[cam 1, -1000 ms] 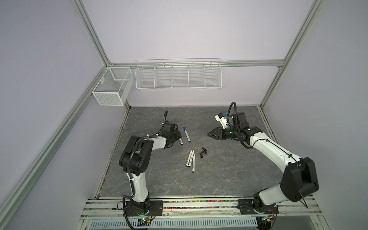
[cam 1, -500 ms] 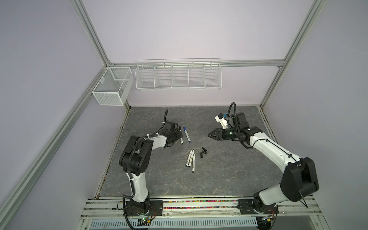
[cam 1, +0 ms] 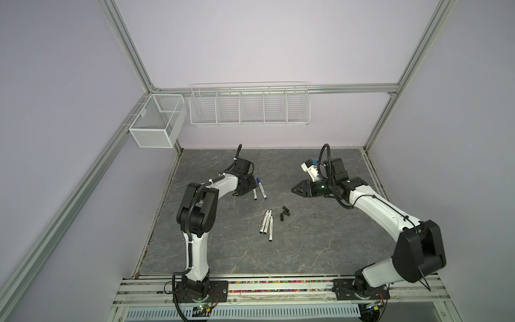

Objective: Insert the pens into the pen caps

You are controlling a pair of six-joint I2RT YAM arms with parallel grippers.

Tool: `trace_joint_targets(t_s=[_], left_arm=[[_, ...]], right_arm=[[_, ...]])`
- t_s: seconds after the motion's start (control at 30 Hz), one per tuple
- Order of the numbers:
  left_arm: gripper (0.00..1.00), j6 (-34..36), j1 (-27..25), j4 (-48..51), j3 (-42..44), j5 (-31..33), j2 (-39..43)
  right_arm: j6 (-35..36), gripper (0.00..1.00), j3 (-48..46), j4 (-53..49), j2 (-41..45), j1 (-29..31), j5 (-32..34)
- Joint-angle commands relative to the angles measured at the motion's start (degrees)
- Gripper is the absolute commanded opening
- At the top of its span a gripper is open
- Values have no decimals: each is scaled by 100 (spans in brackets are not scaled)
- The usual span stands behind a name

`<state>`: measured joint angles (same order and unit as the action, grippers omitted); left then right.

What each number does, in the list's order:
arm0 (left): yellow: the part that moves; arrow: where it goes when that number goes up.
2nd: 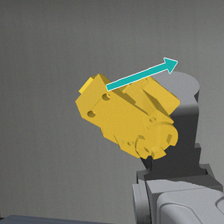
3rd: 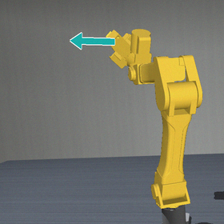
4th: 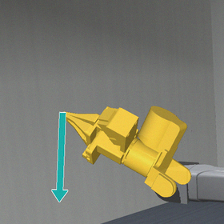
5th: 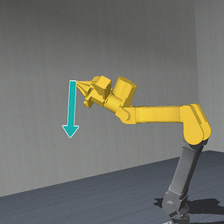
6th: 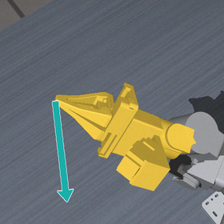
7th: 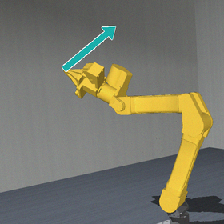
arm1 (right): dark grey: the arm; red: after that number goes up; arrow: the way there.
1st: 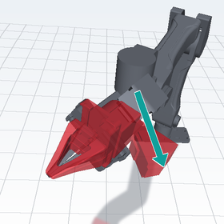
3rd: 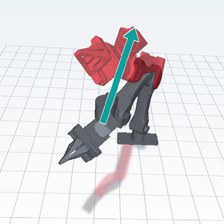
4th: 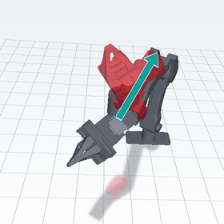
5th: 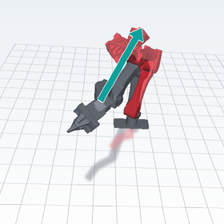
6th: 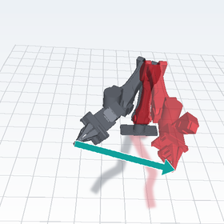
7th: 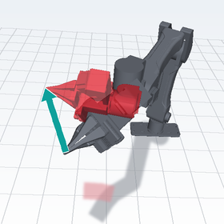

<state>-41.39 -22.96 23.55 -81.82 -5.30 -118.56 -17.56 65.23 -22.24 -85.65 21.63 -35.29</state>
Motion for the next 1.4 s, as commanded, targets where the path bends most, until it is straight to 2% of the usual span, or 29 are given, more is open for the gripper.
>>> trace_joint_targets(t_s=[0.0, 0.33, 0.57, 0.73, 0.83, 0.93, 1.0, 1.2, 1.37], left_arm=[[51, 183, 0, 1177, -89, 289, -585], [55, 226, 0, 1880, -639, 275, -1198], [64, 188, -6, 2635, -1063, 398, -1499], [66, -60, -56, 2529, -746, 465, -1331], [64, -395, -80, 1875, -197, 315, -1080], [59, -617, -94, 815, 430, -163, -820], [58, -536, -118, 536, 499, -471, -834], [55, -361, -208, 704, 524, -351, -831], [55, -313, -216, 747, 458, -508, -922]], right_arm=[[64, 47, -103, -50, 182, 17, 79], [34, 47, -160, -36, 262, 22, 281], [-47, 46, -219, 209, 255, 25, 224], [-62, 46, -169, 216, 50, 42, 186], [-90, 47, -154, 308, -30, 99, 137], [106, 46, 146, -46, -367, 321, 271], [217, 46, 323, -192, -590, 528, 457], [119, 43, 982, -264, -1527, 902, 547], [-18, 41, 1924, -359, -2614, 1020, 237]])
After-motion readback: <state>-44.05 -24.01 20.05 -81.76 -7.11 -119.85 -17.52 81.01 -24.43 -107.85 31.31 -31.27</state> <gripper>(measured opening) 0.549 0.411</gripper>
